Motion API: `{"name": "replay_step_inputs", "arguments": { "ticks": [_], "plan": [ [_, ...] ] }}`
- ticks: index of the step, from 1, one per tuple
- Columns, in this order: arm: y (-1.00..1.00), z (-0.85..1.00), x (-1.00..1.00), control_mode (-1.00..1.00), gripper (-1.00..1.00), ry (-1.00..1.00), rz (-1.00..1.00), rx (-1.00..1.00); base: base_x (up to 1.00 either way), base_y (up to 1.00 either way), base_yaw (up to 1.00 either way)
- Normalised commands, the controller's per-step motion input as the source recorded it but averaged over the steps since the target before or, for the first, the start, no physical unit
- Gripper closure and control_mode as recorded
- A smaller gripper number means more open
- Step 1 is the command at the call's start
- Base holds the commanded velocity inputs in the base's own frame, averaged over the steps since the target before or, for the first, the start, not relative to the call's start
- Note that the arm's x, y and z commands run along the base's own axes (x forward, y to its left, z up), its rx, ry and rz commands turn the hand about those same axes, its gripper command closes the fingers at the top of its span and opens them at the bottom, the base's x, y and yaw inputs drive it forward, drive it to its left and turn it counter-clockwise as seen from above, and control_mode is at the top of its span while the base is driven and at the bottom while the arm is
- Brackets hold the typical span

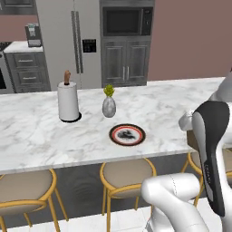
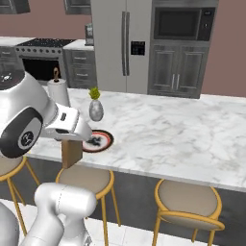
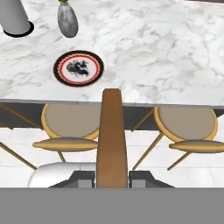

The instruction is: Start the toaster. Once the lever pops up, take the bread to the plate on the dining counter.

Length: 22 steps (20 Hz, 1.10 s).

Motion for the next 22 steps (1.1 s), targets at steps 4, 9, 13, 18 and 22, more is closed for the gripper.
{"name": "replay_step_inputs", "arguments": {
  "ticks": [4,9,13,18,22],
  "plan": [
    [0.07,-0.14,0.7,-1.0,1.0,0.0,0.37,0.02,0.0,0.0,0.0],
    [0.04,-0.33,0.84,-1.0,1.0,0.0,0.4,0.05,0.0,0.0,0.0],
    [0.25,-0.34,0.93,-1.0,1.0,0.01,0.2,0.02,0.0,0.0,0.0],
    [0.2,-0.28,0.81,-1.0,1.0,0.01,0.13,0.08,0.0,0.0,0.0],
    [0.18,-0.3,0.84,-1.0,1.0,0.0,0.1,0.11,0.0,0.0,0.0]
  ]
}}
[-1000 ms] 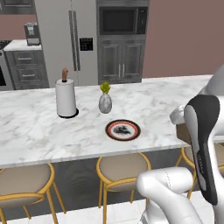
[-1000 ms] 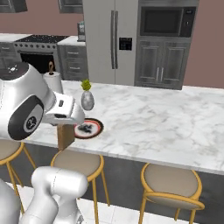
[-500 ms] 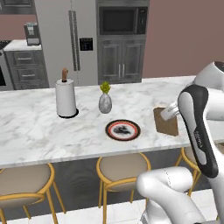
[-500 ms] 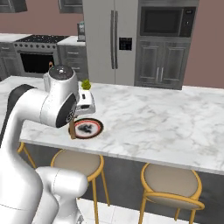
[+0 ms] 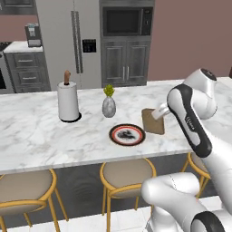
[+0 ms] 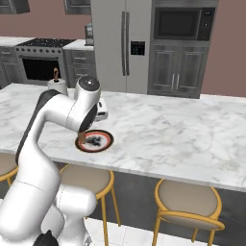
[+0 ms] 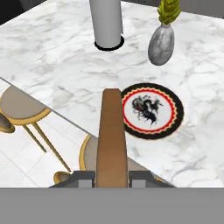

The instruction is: Start the toaster. Once the lever pops up, take the bread to the plate on the dining counter.

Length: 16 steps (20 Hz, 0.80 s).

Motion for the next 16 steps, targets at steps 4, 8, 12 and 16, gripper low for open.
{"name": "replay_step_inputs", "arguments": {
  "ticks": [4,8,12,16],
  "plan": [
    [0.02,-0.36,0.77,-1.0,1.0,0.0,0.04,0.08,0.0,0.0,0.0],
    [0.0,-0.34,0.61,-1.0,1.0,0.0,0.0,0.01,0.0,0.0,0.0],
    [0.0,-0.41,0.56,-1.0,1.0,0.0,0.0,0.0,0.0,0.0,0.0],
    [0.0,-0.46,0.46,-1.0,1.0,0.0,0.0,0.0,0.0,0.0,0.0]
  ]
}}
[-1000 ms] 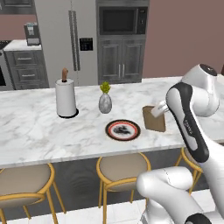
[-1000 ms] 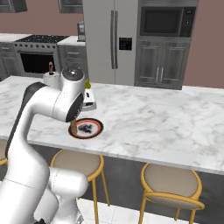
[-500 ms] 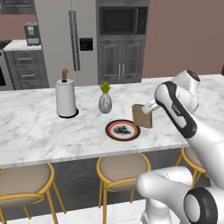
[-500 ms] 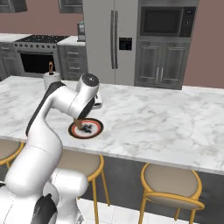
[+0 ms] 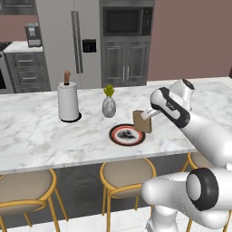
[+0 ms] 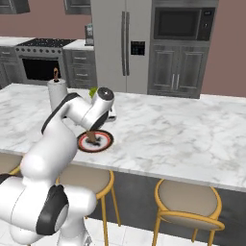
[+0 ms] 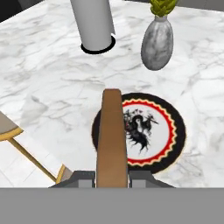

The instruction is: Start the toaster. Once the lever pops up, take the bread to the plate on the dining counter.

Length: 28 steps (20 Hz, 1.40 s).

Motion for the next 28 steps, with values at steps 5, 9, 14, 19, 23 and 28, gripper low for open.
{"name": "replay_step_inputs", "arguments": {
  "ticks": [5,9,14,19,23,28],
  "plan": [
    [0.07,-0.46,0.19,-1.0,1.0,0.0,0.0,0.0,0.0,0.0,0.0],
    [0.14,-0.25,0.03,-1.0,1.0,-0.1,0.0,0.0,0.0,0.0,0.0],
    [0.14,-0.03,0.04,-1.0,1.0,-0.17,0.0,0.0,0.0,0.0,0.0],
    [0.07,-0.05,0.19,-1.0,1.0,-0.13,0.0,0.0,0.0,0.0,0.0],
    [0.02,-0.08,0.2,-1.0,1.0,-0.04,0.0,0.0,0.0,0.0,0.0],
    [0.0,-0.06,0.2,-1.0,1.0,0.03,0.0,0.02,0.0,0.0,0.0]
  ]
}}
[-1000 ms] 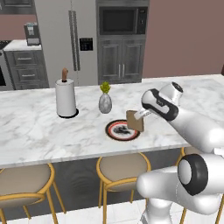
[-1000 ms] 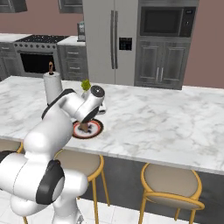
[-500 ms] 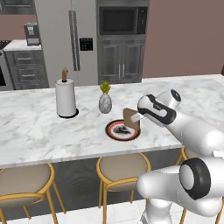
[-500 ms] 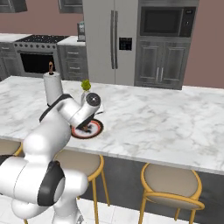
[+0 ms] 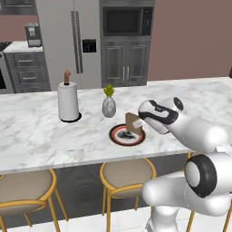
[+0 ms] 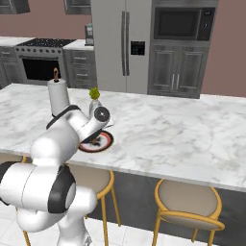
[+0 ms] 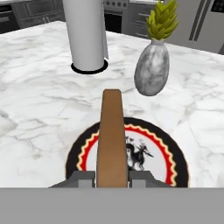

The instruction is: Start the toaster. Once the lever pops up, take the bread to the plate on the dining counter.

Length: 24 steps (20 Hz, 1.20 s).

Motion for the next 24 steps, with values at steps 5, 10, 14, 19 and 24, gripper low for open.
{"name": "replay_step_inputs", "arguments": {
  "ticks": [5,10,14,19,24],
  "plan": [
    [0.0,-0.15,0.27,-1.0,1.0,0.08,0.0,0.03,0.0,0.0,0.0],
    [0.0,-0.2,0.27,-1.0,1.0,0.03,0.0,0.0,0.0,0.0,0.0],
    [0.0,-0.28,0.27,-1.0,1.0,0.0,0.0,0.0,0.0,0.0,0.0],
    [0.0,-0.33,0.2,-1.0,1.0,0.0,0.0,0.0,0.0,0.0,0.0],
    [0.0,-0.17,0.03,-1.0,1.0,0.0,0.0,0.0,0.0,0.0,0.0]
  ]
}}
